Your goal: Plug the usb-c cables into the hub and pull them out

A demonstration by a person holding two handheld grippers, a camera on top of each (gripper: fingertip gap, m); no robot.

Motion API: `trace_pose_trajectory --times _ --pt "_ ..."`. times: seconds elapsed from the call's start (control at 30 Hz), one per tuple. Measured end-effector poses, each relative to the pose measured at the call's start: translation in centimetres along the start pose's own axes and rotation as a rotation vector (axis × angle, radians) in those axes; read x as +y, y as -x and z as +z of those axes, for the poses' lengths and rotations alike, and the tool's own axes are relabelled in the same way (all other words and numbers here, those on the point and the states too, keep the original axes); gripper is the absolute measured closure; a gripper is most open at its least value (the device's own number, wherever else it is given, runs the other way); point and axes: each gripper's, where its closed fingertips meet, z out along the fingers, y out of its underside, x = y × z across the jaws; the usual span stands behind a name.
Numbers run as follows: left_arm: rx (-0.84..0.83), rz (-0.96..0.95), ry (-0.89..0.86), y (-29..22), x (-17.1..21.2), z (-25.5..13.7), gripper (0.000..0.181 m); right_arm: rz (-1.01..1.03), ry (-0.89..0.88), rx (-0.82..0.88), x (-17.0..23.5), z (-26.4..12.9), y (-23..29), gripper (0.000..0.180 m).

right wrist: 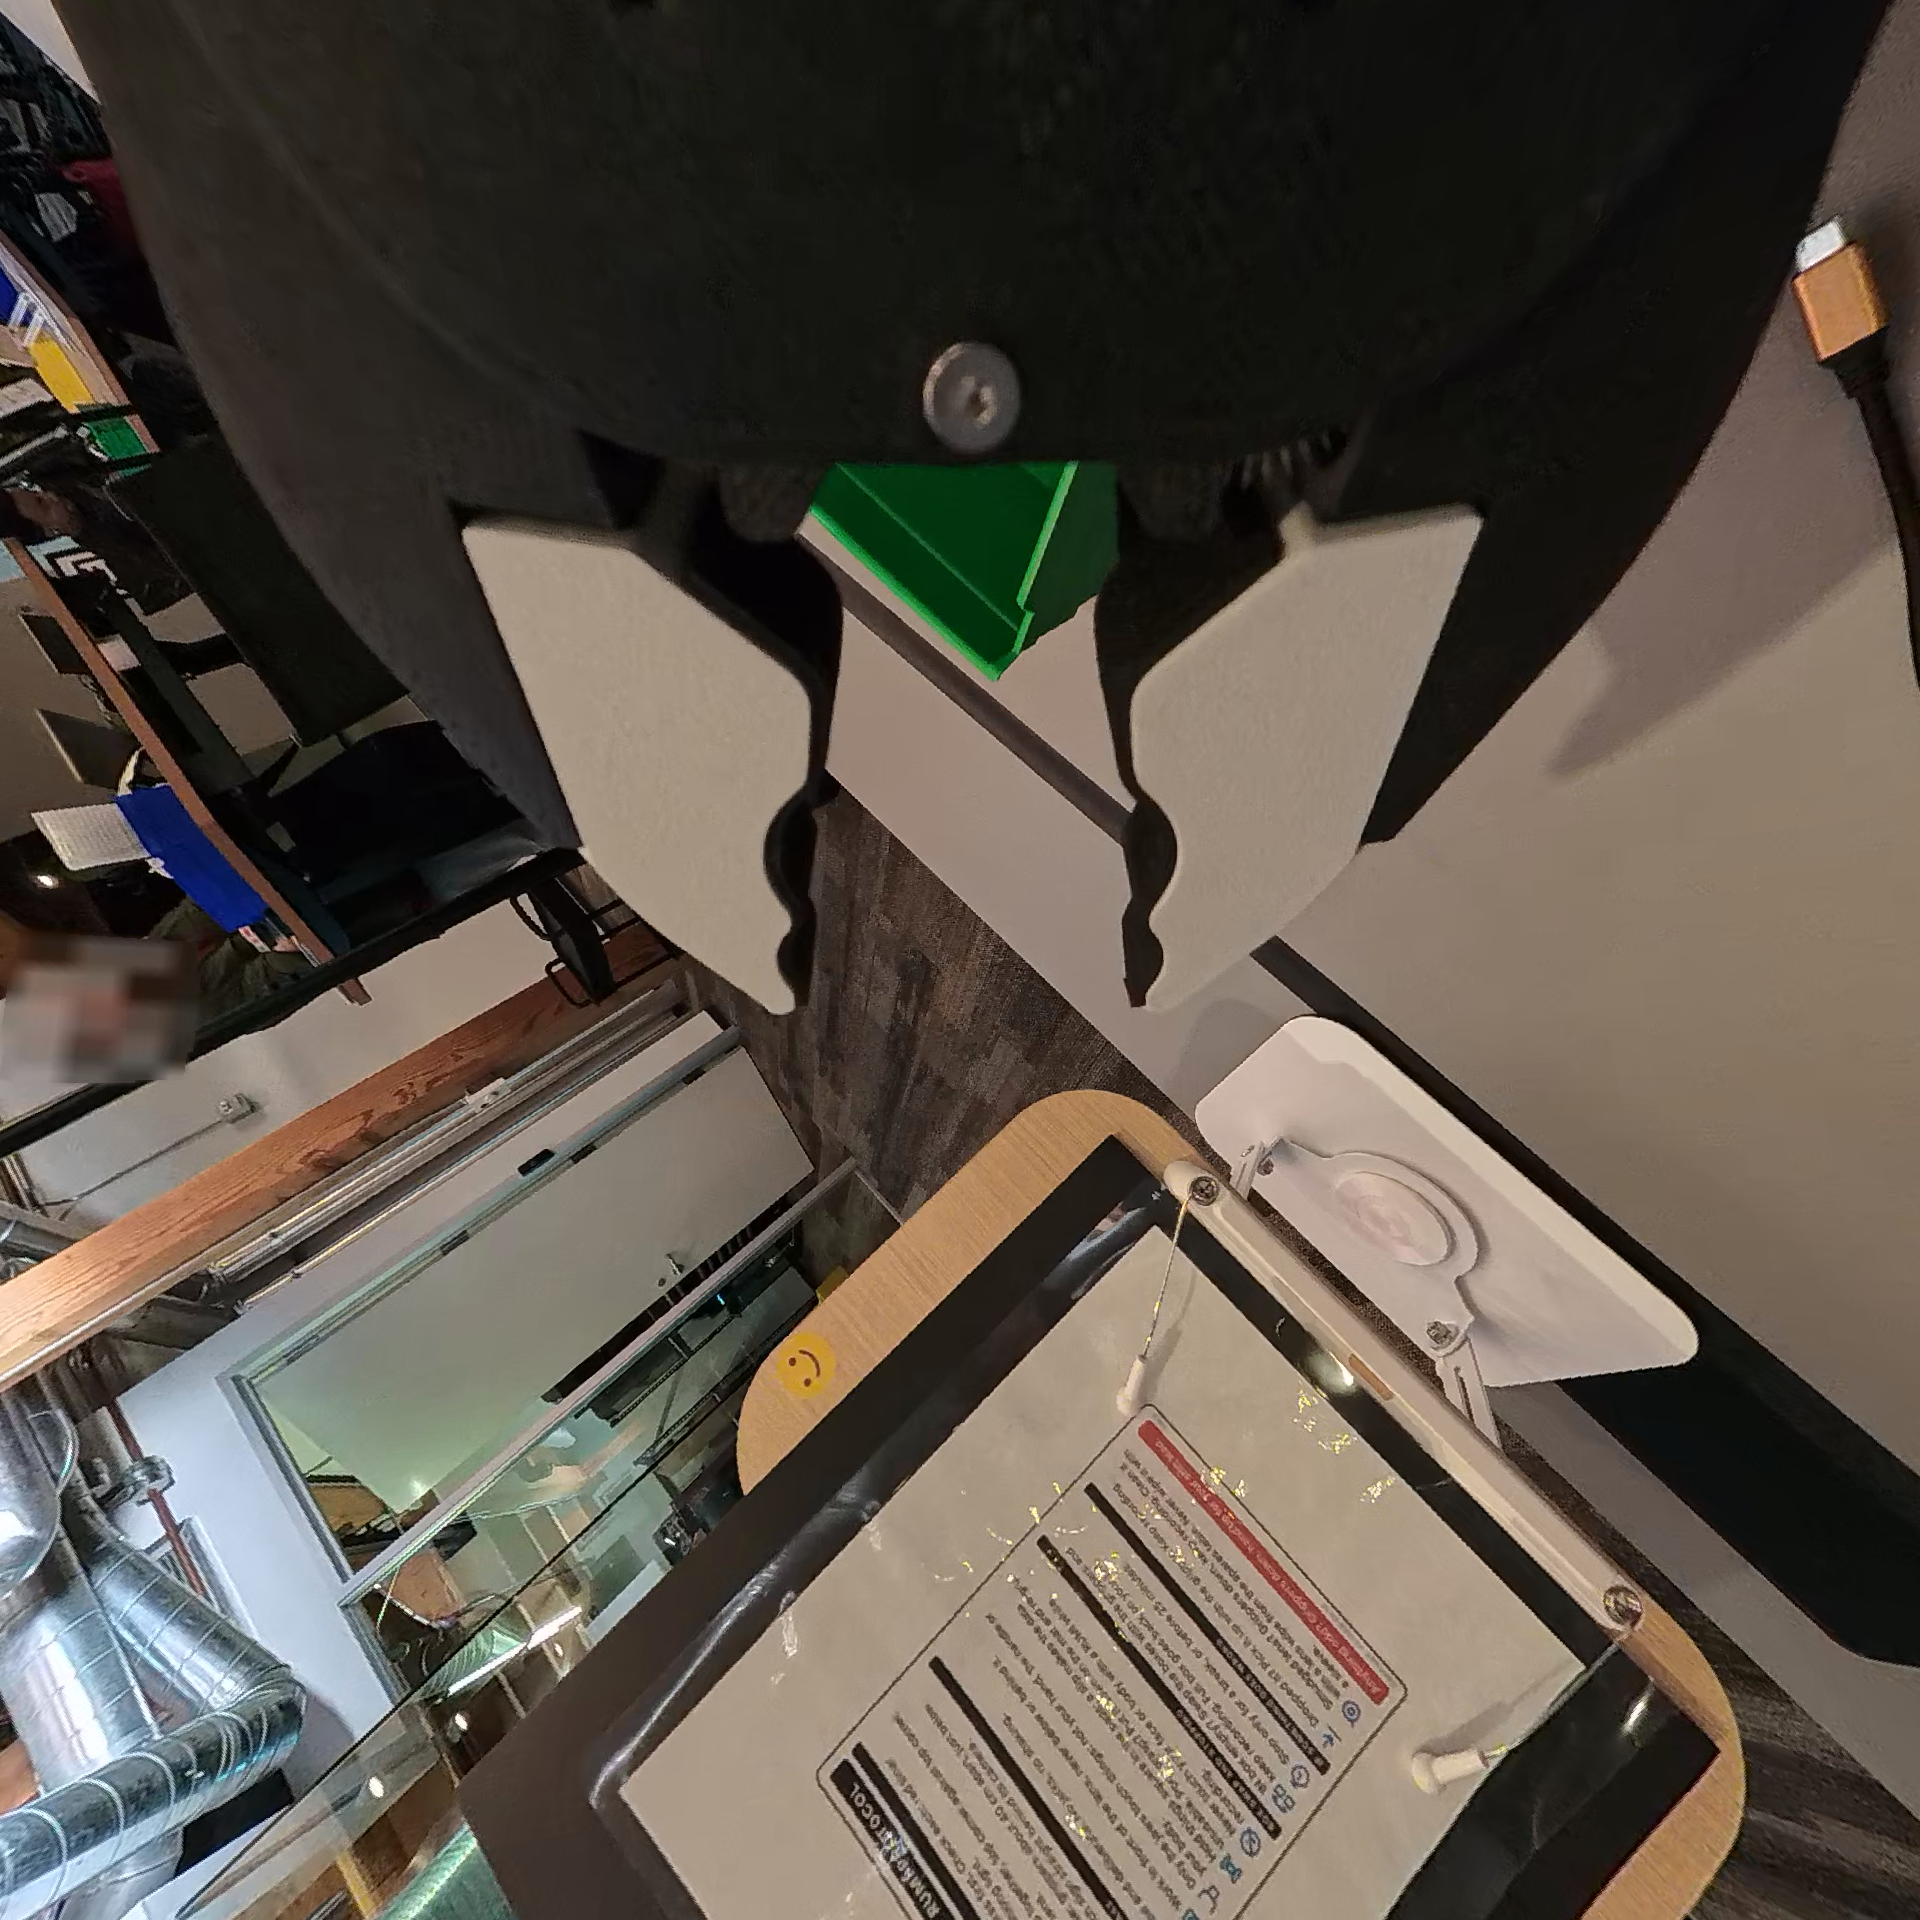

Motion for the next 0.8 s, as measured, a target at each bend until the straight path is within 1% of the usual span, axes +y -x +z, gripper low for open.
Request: trace_pose_trajectory --times 0.13,0.23,0.3,0.4,0.53,0.6,0.7,0.8 --pt "0.012 -0.018 -0.013 0.0 -0.2 -0.1 0.165 -0.006 0.002 0.003 0.0 0.0 0.0 0.122" --pt "0.055 -0.003 -0.065 -0.7 -0.8 -0.9 0.173 -0.007 0.001 0.003 0.0 0.0 0.0 0.122" --pt "0.055 0.005 -0.111 -1.2 -1.0 -2.0 0.174 -0.007 -0.002 0.005 0.0 -0.1 -0.1 0.122" --pt "0.012 0.075 -0.194 -2.0 -1.2 -4.0 0.174 -0.01 -0.009 0.011 -0.2 -0.1 -0.1 0.122" --pt "-0.049 0.143 -0.356 -3.2 -1.6 -7.7 0.175 0.005 -0.048 0.044 -0.9 -0.3 -0.5 0.122" --pt "-0.067 0.172 -0.443 -4.0 -1.6 -9.6 0.174 0.038 -0.071 0.113 -1.4 -0.6 -1.4 0.122" --pt "-0.108 0.198 -0.542 -4.8 -1.0 -12.0 0.175 0.084 -0.049 0.282 -1.3 -1.1 -3.5 0.122" --pt "-0.16 0.223 -0.618 -5.3 -0.5 -14.0 0.174 0.113 -0.026 0.374 -1.0 -1.4 -4.4 0.12"
